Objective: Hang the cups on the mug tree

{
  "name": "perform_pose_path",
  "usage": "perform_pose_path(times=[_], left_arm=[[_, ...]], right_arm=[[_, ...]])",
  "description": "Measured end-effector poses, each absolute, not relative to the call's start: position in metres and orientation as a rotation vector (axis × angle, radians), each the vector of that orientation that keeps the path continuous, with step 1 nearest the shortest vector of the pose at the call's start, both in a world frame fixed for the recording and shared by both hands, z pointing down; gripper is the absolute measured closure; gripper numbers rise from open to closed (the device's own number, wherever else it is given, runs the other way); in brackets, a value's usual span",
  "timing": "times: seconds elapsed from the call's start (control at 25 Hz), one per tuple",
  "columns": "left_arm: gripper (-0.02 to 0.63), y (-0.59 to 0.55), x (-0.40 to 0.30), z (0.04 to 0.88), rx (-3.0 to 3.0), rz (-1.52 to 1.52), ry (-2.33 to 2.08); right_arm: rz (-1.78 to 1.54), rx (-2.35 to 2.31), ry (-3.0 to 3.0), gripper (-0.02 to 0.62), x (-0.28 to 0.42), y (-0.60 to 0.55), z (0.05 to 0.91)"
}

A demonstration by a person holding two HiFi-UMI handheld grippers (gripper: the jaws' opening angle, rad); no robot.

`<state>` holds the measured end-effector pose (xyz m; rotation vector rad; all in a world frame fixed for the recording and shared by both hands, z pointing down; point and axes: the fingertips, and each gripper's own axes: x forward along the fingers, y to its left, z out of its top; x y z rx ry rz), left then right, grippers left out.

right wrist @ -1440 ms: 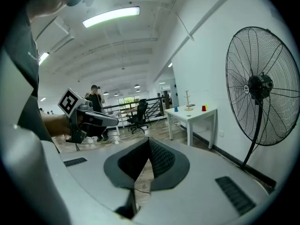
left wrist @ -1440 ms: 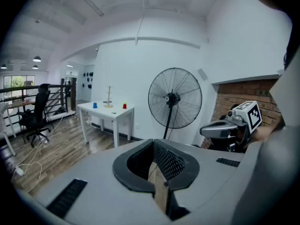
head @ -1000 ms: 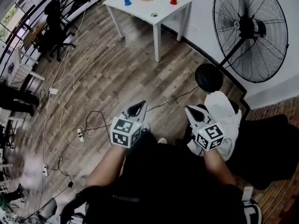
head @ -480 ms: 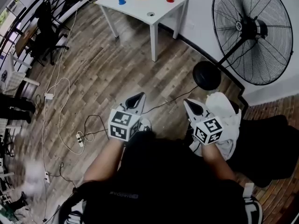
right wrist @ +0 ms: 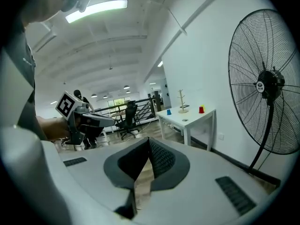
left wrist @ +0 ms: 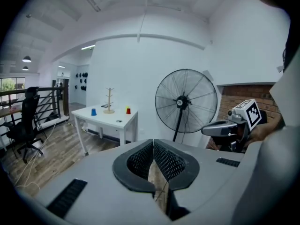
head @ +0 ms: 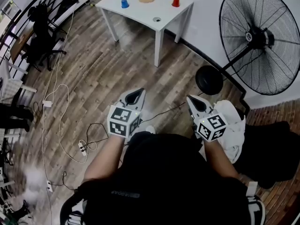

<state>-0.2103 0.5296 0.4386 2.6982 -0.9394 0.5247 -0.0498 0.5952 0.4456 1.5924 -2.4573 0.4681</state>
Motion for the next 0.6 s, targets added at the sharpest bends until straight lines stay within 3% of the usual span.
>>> perform_pose_path(times=[0.32,0.6], left_arm=[[0.589,0.488,-0.26,0.462,2.615,0.556,-0.971],[0.589,0.461,-0.259,0.466,2.6,0.529,-0.943]], right_arm=[[0.494,1.558,-2.457,0.589,-0.083,0.546,0.454],[0.533,1.541,-2.436,0.589,-0.086,0.514,0.458]])
